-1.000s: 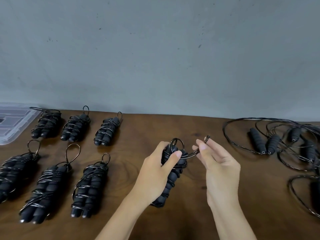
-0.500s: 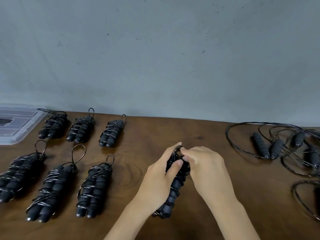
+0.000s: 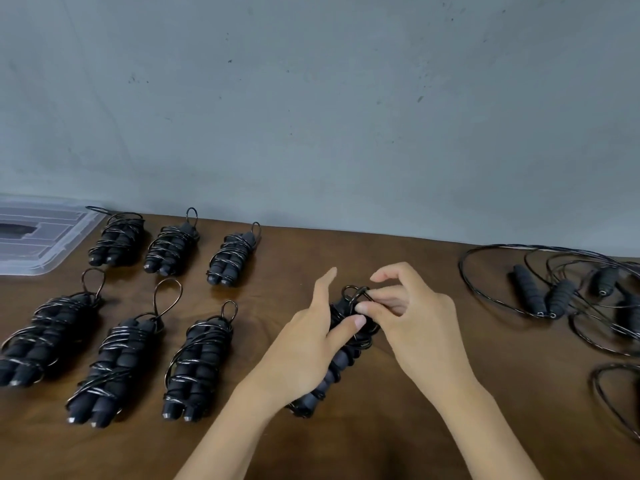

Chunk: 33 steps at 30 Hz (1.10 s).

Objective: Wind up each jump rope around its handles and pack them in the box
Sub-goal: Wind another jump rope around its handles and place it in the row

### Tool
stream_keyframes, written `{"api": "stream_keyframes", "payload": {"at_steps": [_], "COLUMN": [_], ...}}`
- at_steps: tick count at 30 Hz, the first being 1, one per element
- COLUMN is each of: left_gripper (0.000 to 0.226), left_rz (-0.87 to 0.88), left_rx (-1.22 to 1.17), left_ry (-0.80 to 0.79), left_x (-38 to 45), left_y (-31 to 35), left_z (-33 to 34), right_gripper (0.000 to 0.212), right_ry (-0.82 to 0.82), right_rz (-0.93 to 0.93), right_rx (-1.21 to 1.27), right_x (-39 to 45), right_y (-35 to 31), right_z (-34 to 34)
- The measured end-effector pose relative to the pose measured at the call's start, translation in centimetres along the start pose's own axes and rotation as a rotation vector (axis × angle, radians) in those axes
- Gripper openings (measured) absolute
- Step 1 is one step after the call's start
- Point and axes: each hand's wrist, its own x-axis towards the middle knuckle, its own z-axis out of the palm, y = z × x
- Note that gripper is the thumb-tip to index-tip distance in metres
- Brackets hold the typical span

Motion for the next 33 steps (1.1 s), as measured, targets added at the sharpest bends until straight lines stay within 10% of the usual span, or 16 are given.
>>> {"api": "stream_keyframes", "payload": {"at_steps": [4,12,26,33], "left_gripper": [0.021,0.034,0.036,0.044], "left_rz": [-0.050,-0.065,-0.154,-0.292], "left_rx": [-0.141,-0.350,-0.422,-0.596], "left_ry": [-0.060,-0.269,-0.269,-0.244], "left_x": [-0.2,-0.2,0.1,0.7], "left_y": [0.3,-0.1,-0.2,-0.2], "left_z": [-0.8,-1.6,-0.4,-1.0], "right_gripper": [0.027,0.040,0.016,0.018], "right_ry": [-0.028,-0.534,0.072,-0.064], "right_rz": [-0.071,-0.012,0.027,0.026], "right_rx": [-0.034,0.365,0.430,0.448], "right_x": [-0.4,-0.1,-0.3,0.4], "right_y": [0.6,2.0,2.9,3.4], "right_z": [-1.0,-2.2,2.1,2.2]}}
